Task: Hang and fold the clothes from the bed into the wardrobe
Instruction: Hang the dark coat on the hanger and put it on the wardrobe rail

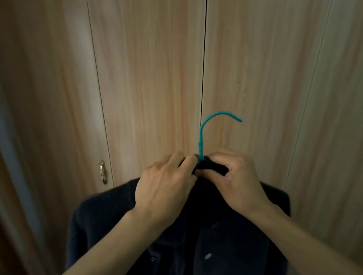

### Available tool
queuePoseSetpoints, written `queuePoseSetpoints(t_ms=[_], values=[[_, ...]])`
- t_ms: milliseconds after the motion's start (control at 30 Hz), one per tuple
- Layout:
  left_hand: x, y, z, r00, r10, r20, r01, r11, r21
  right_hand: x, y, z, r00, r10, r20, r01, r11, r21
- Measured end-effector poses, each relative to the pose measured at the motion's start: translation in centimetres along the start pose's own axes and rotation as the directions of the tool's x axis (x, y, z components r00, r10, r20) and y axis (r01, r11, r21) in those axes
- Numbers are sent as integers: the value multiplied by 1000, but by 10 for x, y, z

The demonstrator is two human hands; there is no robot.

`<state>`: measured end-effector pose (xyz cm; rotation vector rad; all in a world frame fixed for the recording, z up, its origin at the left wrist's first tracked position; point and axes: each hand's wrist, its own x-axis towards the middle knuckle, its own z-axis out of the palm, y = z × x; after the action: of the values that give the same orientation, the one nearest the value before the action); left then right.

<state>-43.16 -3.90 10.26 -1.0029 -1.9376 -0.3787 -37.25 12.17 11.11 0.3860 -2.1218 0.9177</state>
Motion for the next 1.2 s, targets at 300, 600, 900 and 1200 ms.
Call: queuePoseSetpoints(t_ms=[300,600,900,1200], values=[[26,-24,58,983,-152,104,159,986,-59,43,74,16,982,-48,182,31,995,95],[56,-31,103,967,-228,110,223,973,60,84,142,14,956,-159,246,146,987,70],[49,-49,126,966,-180,186,189,982,-29,101,166,19,936,-53,348,-8,985,170],[18,-66,155,972,-60,229,96,984,-148,60,192,28,946,297,130,-287,954,-88]])
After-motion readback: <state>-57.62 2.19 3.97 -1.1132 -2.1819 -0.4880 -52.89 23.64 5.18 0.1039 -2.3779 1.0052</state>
